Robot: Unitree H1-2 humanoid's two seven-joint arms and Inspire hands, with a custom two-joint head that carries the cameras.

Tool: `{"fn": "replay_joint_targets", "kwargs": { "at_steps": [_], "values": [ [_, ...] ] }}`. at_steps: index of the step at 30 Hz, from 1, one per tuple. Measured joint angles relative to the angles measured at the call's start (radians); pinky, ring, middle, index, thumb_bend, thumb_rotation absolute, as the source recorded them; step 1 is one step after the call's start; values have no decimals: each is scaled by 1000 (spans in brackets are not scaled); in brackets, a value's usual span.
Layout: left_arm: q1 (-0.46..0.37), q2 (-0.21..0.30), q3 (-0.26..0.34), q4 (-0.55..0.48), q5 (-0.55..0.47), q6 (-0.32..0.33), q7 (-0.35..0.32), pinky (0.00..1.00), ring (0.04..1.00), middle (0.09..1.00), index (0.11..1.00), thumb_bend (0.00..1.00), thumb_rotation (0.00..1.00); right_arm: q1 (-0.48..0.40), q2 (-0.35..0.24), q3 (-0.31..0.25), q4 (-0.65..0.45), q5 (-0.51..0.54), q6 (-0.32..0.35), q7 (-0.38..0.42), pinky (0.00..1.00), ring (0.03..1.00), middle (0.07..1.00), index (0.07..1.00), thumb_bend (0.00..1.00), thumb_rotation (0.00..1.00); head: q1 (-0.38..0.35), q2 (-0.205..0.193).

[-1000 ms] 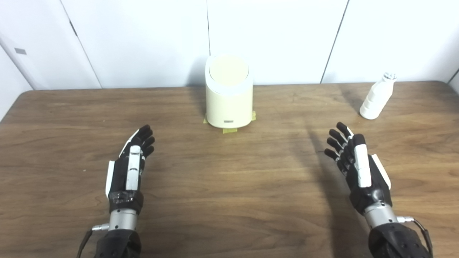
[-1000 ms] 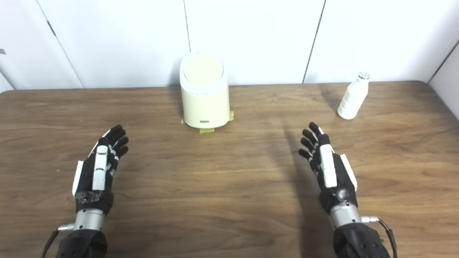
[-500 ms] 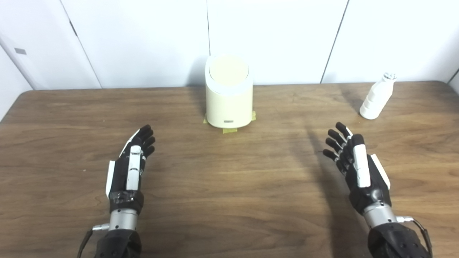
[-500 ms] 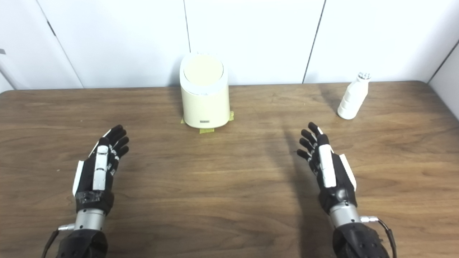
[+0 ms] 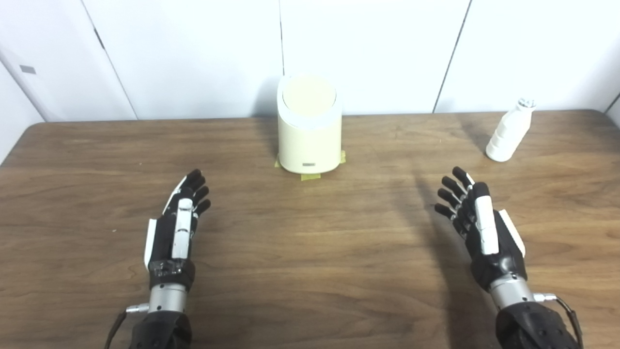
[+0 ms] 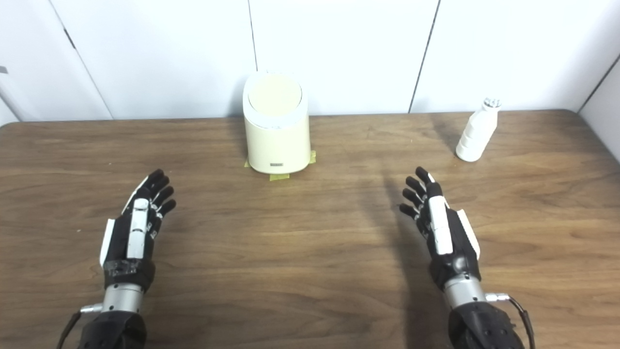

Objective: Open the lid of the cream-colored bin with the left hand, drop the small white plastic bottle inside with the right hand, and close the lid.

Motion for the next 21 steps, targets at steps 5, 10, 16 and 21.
{"fn": "replay_joint_targets", "kwargs": {
  "at_steps": [5, 10, 16, 21],
  "values": [
    [0, -1, 9, 12, -2, -14, 2, 886, 893, 899, 908, 468, 814, 2, 1, 2, 30, 3, -37, 0, 868, 926, 932, 975, 580, 1000, 0, -32],
    [-1, -1, 17, 18, -36, -14, -2, 909, 916, 919, 935, 513, 620, 4, 1, 4, 50, 1, -90, 0, 869, 917, 926, 973, 568, 1000, 2, -69],
    [-10, 2, 9, -32, -52, 14, -1, 909, 912, 912, 944, 573, 475, 9, 4, 4, 59, 8, -106, -1, 895, 930, 935, 980, 569, 1000, 2, -94],
    [-25, 8, 1, -77, -39, 75, -3, 888, 914, 913, 951, 603, 418, 12, 7, 7, 68, 9, -111, -2, 883, 927, 936, 981, 567, 1000, 2, -120]
  ]
}}
